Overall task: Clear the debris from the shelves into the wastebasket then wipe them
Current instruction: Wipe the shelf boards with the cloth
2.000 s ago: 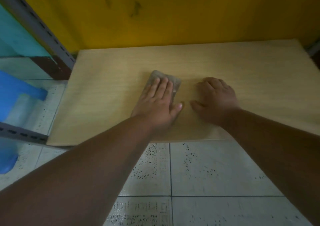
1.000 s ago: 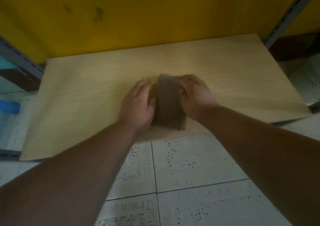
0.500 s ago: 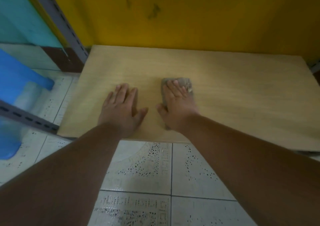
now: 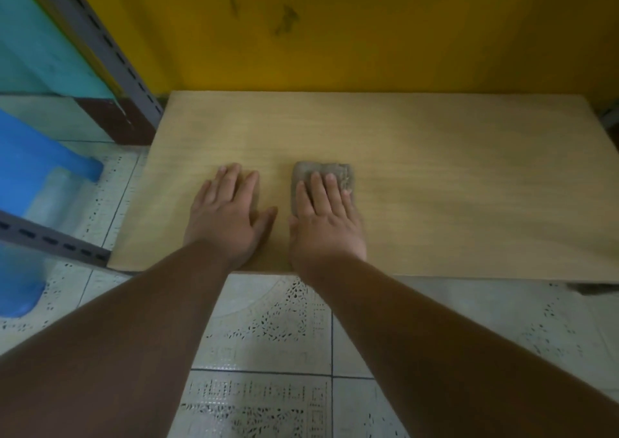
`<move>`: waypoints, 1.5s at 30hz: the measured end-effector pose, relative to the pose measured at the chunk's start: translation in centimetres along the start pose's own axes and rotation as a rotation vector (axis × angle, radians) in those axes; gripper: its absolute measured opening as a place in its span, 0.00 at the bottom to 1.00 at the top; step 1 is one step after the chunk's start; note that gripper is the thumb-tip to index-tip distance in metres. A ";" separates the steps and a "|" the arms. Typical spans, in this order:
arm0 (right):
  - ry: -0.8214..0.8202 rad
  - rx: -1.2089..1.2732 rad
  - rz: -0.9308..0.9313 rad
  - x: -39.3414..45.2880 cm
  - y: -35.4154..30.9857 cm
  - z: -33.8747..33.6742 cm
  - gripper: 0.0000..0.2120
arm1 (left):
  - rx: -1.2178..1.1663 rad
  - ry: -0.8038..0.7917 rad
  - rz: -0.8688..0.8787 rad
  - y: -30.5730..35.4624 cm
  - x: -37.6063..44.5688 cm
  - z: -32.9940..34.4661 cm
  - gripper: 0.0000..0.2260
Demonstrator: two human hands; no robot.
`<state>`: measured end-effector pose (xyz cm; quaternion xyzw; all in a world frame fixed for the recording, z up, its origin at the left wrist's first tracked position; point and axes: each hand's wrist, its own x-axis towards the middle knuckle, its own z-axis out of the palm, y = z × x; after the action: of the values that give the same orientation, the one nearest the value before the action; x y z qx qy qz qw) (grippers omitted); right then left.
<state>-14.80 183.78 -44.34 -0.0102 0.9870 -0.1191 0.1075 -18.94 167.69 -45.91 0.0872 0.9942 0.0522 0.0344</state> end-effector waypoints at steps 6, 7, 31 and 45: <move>0.012 -0.116 0.077 -2.0 8.0 -1.4 0.28 | 0.017 -0.003 -0.022 0.2 0.1 0.2 0.34; 0.032 -0.118 0.117 -2.6 10.0 -1.9 0.28 | 0.017 -0.004 -0.025 0.4 0.0 0.2 0.35; 0.077 -0.042 0.250 1.1 20.5 -6.0 0.28 | -0.060 -0.012 0.258 13.8 1.5 1.5 0.32; 0.040 -0.091 0.333 -6.9 21.6 -4.3 0.36 | -0.052 -0.057 0.267 17.3 0.6 1.1 0.27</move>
<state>-8.91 206.06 -43.91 0.1511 0.9813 -0.0551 0.1057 -16.47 184.82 -45.10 0.2193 0.9707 0.0795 0.0574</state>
